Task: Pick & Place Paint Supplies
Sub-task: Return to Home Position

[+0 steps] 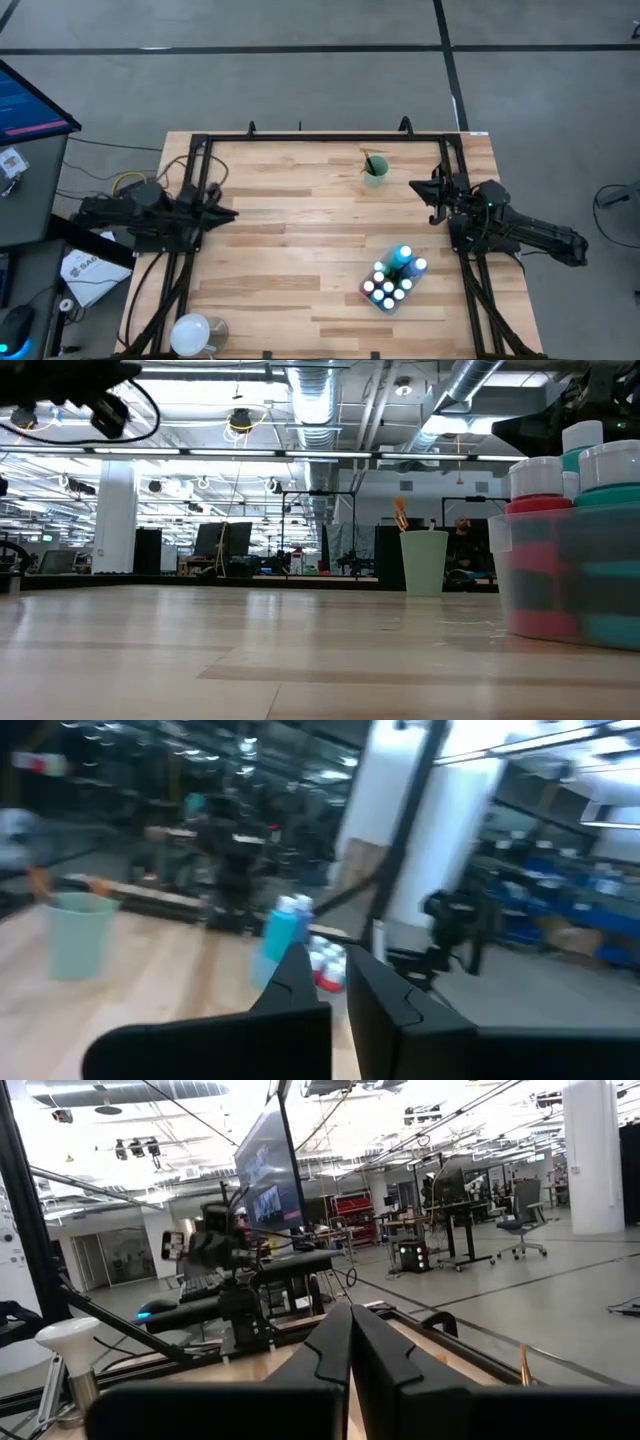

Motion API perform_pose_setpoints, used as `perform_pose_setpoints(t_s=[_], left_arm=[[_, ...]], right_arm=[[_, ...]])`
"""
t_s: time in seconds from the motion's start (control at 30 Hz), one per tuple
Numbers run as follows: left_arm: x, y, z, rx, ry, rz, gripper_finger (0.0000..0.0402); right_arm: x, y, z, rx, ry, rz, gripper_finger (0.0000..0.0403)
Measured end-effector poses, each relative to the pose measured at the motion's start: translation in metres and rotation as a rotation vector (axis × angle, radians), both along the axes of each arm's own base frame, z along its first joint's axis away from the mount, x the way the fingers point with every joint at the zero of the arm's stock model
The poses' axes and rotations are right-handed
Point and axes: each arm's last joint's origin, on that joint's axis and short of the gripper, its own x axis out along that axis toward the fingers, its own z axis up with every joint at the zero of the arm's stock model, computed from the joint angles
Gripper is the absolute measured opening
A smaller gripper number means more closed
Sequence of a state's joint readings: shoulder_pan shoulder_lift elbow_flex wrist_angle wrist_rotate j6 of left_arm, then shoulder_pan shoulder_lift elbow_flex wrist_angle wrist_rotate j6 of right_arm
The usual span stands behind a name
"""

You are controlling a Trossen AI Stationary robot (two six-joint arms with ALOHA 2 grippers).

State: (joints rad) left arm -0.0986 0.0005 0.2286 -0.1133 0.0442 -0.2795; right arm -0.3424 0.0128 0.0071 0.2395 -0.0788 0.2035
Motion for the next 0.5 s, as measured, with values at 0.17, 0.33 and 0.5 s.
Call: perform_pose_setpoints(t_s=[0.17,0.33,0.5], left_arm=[[0.016,-0.004,-0.037,-0.040,-0.055,-0.076,0.0001],[0.020,-0.003,-0.046,0.022,-0.066,-0.043,0.0001],[0.023,-0.002,-0.050,0.067,-0.020,0.019,0.0002]], right_arm=[[0.000,0.000,0.000,0.000,0.000,0.000,0.0005],[0.000,0.000,0.000,0.000,0.000,0.000,0.0005],[0.000,0.000,0.000,0.000,0.000,0.000,0.0005]])
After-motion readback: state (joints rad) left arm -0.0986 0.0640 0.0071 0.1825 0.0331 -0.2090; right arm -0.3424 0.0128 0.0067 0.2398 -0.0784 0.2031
